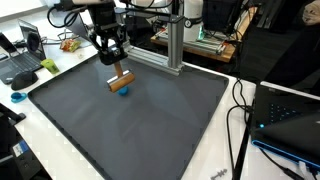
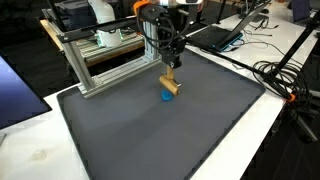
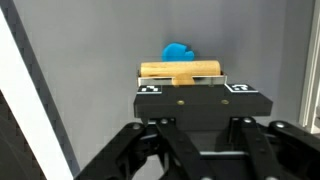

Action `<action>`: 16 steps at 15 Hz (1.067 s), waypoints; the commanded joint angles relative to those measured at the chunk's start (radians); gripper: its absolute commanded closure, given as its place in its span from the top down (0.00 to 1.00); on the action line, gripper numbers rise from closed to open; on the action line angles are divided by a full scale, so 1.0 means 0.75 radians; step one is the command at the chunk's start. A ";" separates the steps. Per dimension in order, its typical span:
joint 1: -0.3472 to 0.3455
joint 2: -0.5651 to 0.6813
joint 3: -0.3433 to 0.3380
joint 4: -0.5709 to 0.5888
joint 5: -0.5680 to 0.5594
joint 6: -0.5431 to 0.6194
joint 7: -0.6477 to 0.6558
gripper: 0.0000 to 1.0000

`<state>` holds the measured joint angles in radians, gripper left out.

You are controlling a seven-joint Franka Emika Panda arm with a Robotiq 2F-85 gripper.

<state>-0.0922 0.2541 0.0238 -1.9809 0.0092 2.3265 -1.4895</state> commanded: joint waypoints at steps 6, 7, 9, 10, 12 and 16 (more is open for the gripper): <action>0.024 0.056 -0.014 0.133 -0.135 -0.112 0.071 0.22; 0.017 0.070 -0.007 0.149 -0.134 -0.130 0.047 0.22; 0.012 0.101 -0.003 0.180 -0.137 -0.141 0.040 0.22; 0.010 0.114 0.001 0.192 -0.133 -0.146 0.030 0.22; 0.010 0.143 0.001 0.215 -0.135 -0.135 0.031 0.22; 0.016 0.197 -0.003 0.249 -0.172 -0.139 0.044 0.22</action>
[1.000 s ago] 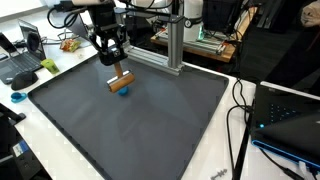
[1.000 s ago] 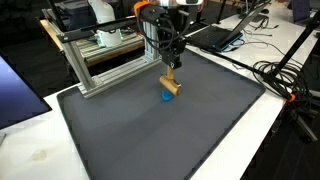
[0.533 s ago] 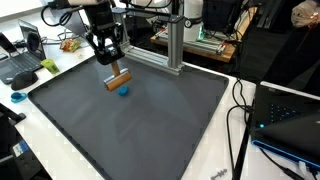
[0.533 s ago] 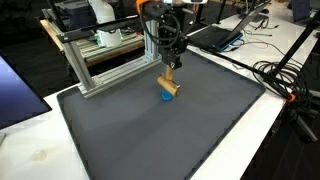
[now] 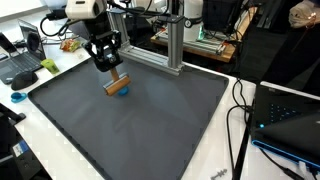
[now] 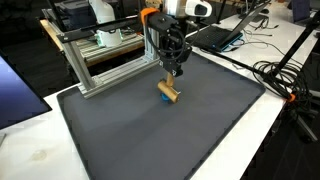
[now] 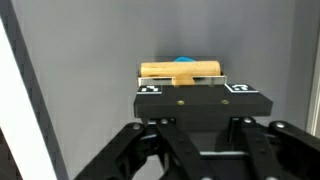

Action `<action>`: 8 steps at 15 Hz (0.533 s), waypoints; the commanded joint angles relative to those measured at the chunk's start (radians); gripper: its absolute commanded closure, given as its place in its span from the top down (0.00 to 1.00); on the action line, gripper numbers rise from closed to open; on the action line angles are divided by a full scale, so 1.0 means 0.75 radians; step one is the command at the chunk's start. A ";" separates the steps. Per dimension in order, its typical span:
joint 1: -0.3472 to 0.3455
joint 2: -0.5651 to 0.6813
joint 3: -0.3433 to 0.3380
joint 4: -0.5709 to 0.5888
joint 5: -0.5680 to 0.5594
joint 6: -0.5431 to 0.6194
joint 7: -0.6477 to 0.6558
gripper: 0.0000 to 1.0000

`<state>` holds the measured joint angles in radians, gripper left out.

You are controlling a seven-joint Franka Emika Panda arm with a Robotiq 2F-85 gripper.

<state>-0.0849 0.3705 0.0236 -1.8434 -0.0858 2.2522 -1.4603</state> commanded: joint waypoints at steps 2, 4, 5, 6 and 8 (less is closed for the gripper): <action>0.003 0.060 0.006 0.073 -0.039 -0.038 -0.004 0.22; 0.004 0.077 0.014 0.070 -0.033 -0.029 -0.004 0.22; 0.004 0.087 0.019 0.068 -0.027 -0.030 -0.007 0.22; 0.003 0.094 0.024 0.065 -0.021 -0.024 -0.007 0.22; 0.002 0.108 0.029 0.052 -0.019 -0.009 -0.006 0.22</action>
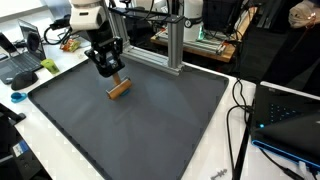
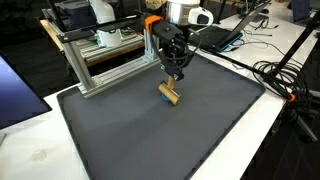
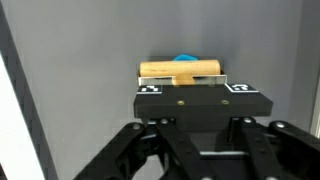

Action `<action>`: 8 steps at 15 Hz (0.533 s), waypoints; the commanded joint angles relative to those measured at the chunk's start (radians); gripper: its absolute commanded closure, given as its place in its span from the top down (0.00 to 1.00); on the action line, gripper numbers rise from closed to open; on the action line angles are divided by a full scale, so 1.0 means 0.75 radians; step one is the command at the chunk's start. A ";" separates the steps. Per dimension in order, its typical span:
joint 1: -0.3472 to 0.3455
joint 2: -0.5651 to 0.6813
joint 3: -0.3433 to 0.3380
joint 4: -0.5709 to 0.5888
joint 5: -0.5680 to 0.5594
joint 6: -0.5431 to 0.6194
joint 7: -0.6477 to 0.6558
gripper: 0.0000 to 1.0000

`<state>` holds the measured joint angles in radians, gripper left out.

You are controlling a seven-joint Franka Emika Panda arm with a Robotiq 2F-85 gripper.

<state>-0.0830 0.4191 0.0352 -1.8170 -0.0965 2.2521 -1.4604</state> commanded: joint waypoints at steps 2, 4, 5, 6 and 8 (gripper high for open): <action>-0.013 0.057 0.016 0.011 0.012 0.004 -0.013 0.22; -0.022 0.061 0.016 0.007 0.021 0.016 -0.021 0.22; -0.029 0.061 0.019 0.006 0.034 0.020 -0.026 0.22; -0.030 0.060 0.020 0.004 0.036 0.021 -0.029 0.22; -0.030 0.062 0.031 0.005 0.055 0.019 -0.037 0.22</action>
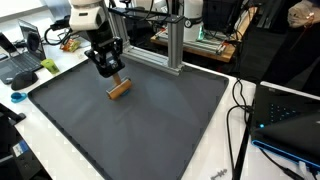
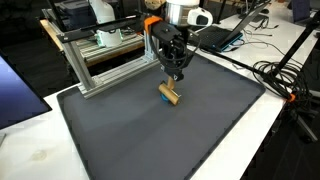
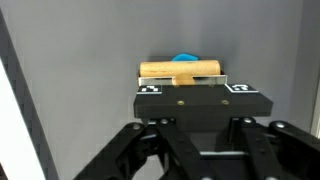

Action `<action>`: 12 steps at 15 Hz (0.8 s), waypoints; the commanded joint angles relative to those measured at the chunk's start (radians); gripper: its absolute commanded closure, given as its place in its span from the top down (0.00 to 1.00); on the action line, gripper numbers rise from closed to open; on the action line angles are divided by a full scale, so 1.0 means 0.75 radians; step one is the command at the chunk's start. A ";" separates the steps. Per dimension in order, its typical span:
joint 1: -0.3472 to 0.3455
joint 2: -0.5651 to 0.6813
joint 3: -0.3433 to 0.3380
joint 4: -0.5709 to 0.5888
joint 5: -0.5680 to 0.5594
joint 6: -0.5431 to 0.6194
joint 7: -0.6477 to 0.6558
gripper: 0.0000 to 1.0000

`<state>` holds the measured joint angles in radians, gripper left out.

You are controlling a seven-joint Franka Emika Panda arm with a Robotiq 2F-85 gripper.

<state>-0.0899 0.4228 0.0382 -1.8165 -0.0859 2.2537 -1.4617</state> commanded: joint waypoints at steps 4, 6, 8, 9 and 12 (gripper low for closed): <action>-0.017 0.069 0.037 0.010 0.047 0.025 -0.043 0.22; -0.021 0.073 0.040 0.009 0.054 0.030 -0.049 0.22; -0.025 0.074 0.030 0.008 0.045 0.038 -0.040 0.22; -0.028 0.073 0.025 0.007 0.041 0.035 -0.040 0.22; -0.034 0.075 0.007 0.007 0.017 0.036 -0.029 0.22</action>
<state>-0.0978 0.4263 0.0475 -1.8154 -0.0795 2.2561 -1.4676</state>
